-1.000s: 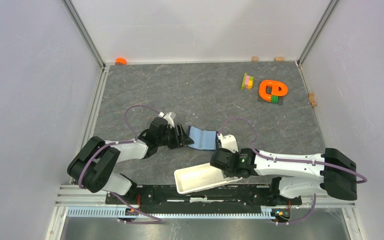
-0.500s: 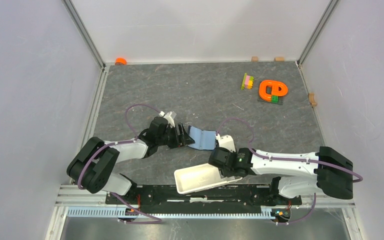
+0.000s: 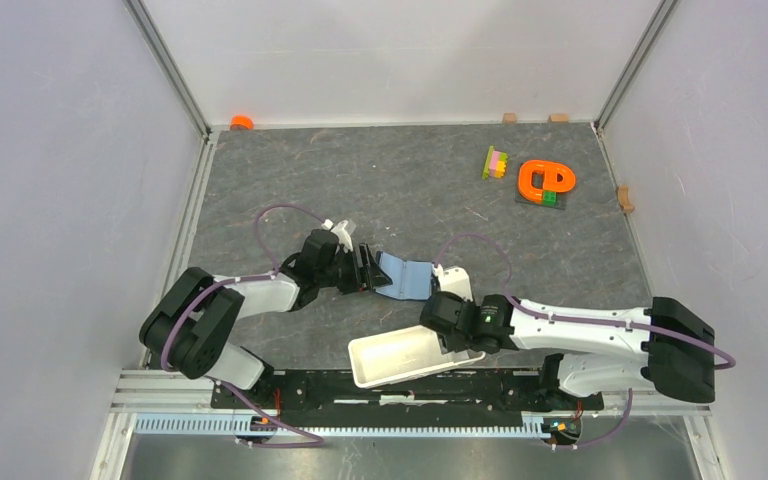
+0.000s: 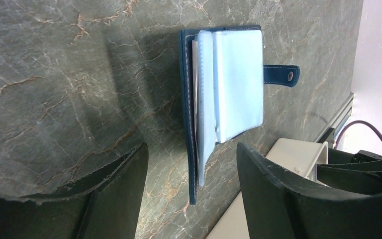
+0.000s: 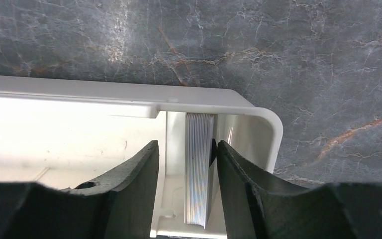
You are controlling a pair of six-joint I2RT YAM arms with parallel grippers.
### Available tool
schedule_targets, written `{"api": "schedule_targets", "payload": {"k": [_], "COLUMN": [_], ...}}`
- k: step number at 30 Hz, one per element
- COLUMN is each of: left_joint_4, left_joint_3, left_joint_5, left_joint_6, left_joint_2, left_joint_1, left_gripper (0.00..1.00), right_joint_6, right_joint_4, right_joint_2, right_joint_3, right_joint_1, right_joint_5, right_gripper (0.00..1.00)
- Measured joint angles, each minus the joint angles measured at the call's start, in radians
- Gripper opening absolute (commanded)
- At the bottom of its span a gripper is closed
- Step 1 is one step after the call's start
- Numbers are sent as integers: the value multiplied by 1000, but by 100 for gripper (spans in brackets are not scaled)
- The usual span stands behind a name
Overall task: Put the credit cards into the card holder
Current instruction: Pick up the credit card from the storage box.
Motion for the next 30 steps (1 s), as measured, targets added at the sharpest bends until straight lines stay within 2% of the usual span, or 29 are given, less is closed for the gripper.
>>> {"api": "schedule_targets", "payload": {"k": [14, 29, 30], "left_joint_4": [-2, -1, -1], "left_joint_3": [2, 2, 2], "left_joint_5": [3, 6, 6], "left_joint_6": [1, 1, 1], "left_joint_2": [1, 7, 7], "left_joint_1": [0, 0, 0], "left_gripper": [70, 68, 68], "right_joint_6": [0, 1, 1], "right_joint_4": [4, -9, -11], "right_joint_2": [-39, -61, -63], "right_joint_3": [0, 15, 17], "right_joint_1": [-4, -5, -5], "right_joint_5": [-16, -16, -16], "right_gripper": [43, 27, 24]}}
